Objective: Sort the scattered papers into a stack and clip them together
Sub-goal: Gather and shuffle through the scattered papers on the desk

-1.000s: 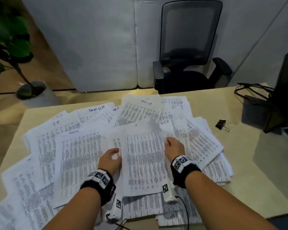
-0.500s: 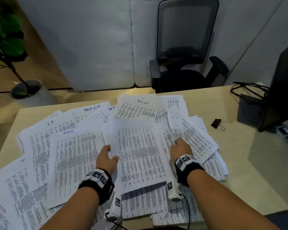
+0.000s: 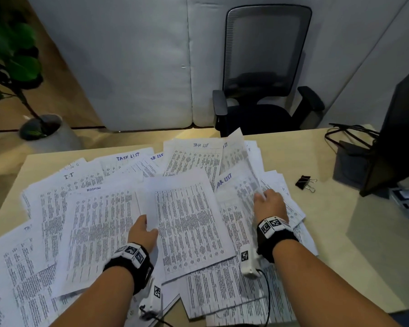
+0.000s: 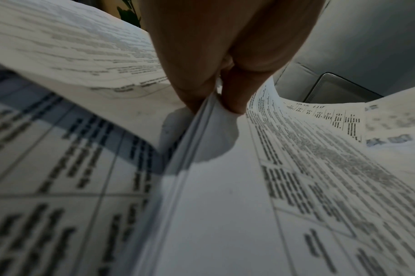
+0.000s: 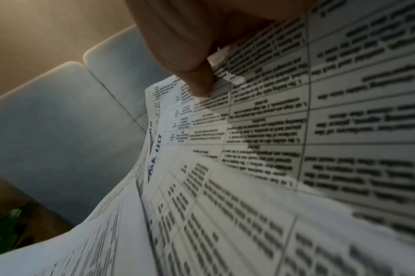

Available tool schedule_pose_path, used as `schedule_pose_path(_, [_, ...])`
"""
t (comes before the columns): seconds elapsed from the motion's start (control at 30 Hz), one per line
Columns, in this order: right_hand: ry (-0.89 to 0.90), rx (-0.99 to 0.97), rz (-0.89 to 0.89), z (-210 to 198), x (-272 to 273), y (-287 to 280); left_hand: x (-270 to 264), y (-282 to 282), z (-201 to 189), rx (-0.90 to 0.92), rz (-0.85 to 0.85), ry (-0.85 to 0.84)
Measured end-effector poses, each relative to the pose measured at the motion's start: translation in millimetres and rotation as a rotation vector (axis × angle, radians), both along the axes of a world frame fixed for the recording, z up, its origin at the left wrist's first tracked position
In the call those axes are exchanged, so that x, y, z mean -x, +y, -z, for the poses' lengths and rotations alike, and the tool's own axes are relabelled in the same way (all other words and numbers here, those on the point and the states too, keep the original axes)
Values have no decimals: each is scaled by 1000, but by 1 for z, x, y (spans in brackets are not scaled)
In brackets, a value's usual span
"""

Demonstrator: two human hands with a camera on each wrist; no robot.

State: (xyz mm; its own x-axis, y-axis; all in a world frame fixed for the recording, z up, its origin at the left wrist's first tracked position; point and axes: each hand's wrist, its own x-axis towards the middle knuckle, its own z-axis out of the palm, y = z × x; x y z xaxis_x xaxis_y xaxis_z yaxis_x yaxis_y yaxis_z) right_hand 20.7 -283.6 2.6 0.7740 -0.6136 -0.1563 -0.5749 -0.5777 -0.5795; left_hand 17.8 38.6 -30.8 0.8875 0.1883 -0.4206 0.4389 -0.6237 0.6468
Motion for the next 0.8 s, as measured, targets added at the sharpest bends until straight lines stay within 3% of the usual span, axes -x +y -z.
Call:
schedule_pose_path(0.17, [-66, 81, -98, -18, -4, -8, 1, -1, -1, 8, -9, -1])
schedule_pose_path(0.3, [-99, 102, -57, -37, -10, -10, 1, -2, -3, -8, 7, 17])
schedule_pose_path(0.47, [84, 105, -229, -42, -8, -7, 0, -5, -5, -37, 10, 47])
schedule_pose_path(0.67, [-325, 185, -101, -65, -9, -1, 3, -6, -8, -21, -3, 41])
schedule_pose_path(0.8, [-686, 255, -293, -86, -12, 13, 3, -5, -9, -17, -7, 52])
